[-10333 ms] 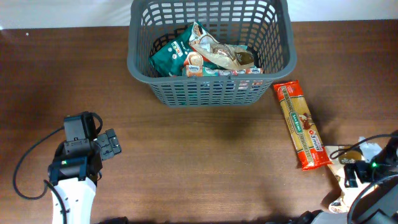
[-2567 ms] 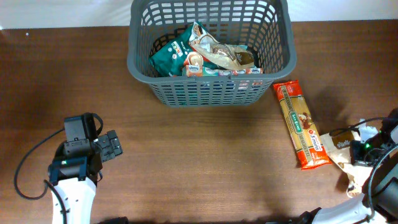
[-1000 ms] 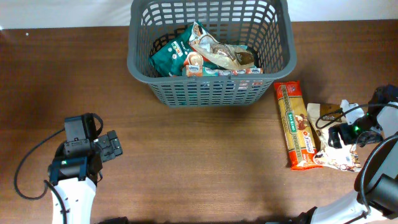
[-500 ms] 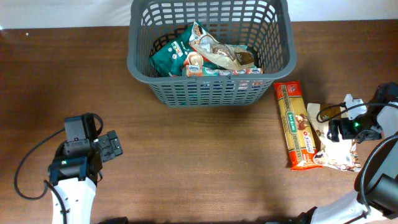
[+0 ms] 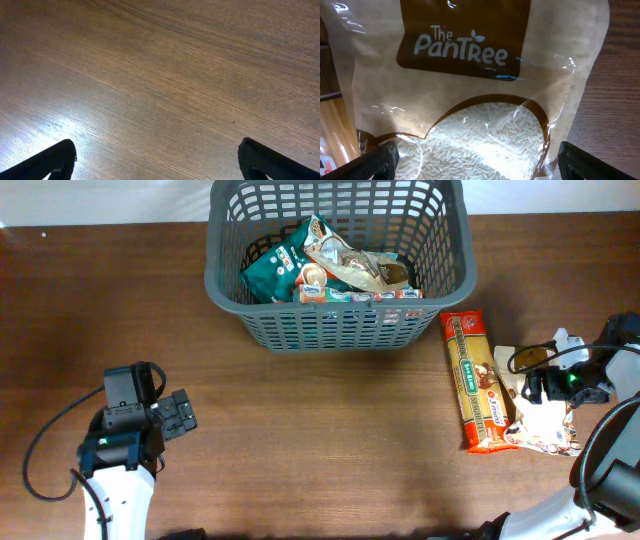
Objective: Pack container
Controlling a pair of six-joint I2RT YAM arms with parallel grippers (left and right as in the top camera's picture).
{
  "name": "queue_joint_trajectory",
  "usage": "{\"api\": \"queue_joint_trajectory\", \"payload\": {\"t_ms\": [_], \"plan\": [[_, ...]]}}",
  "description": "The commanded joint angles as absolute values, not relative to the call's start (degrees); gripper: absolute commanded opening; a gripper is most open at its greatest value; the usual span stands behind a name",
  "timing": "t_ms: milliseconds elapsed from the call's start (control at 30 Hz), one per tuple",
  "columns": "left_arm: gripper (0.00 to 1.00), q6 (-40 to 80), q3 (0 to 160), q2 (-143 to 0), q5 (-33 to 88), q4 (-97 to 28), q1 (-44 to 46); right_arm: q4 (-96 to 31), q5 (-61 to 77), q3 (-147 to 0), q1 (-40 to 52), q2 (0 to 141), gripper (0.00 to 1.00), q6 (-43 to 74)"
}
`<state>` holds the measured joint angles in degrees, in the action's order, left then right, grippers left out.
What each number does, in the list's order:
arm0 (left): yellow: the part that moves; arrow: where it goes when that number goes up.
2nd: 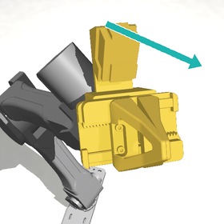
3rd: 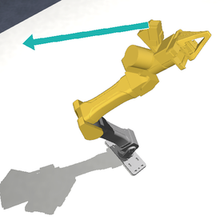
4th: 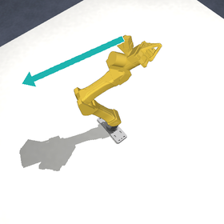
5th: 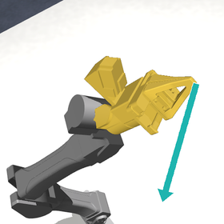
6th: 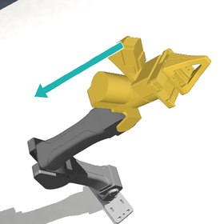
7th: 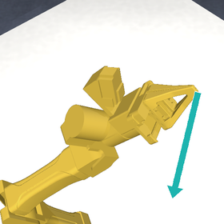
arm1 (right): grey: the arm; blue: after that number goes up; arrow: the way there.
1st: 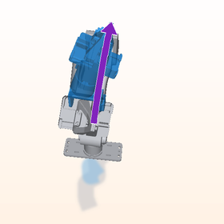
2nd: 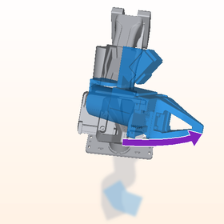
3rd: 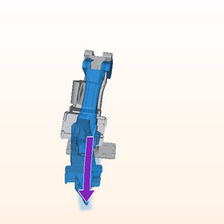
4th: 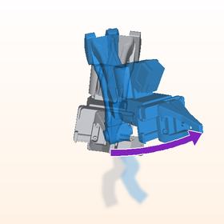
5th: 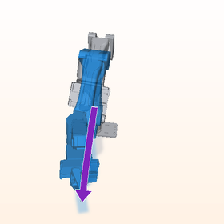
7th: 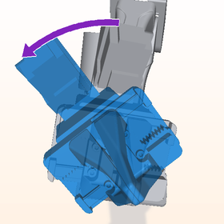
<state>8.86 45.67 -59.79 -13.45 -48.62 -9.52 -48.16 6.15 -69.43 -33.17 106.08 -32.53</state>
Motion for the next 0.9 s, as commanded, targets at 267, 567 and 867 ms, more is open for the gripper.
{"api": "queue_joint_trajectory", "payload": {"t_ms": [267,567,867], "plan": [[0.99,9.39,45.34,-59.90,-12.82,-48.45,-9.91,-47.92,7.29,-70.32,-32.62,106.72,0.99,-31.88],[0.99,9.39,45.34,-59.90,-12.82,-48.40,-9.91,-47.92,7.29,-70.30,-32.62,106.72,0.99,-31.88],[0.99,9.39,45.34,-59.90,-12.82,-47.57,-9.91,-47.92,7.29,-70.32,-32.62,106.72,0.99,-31.88]]}}
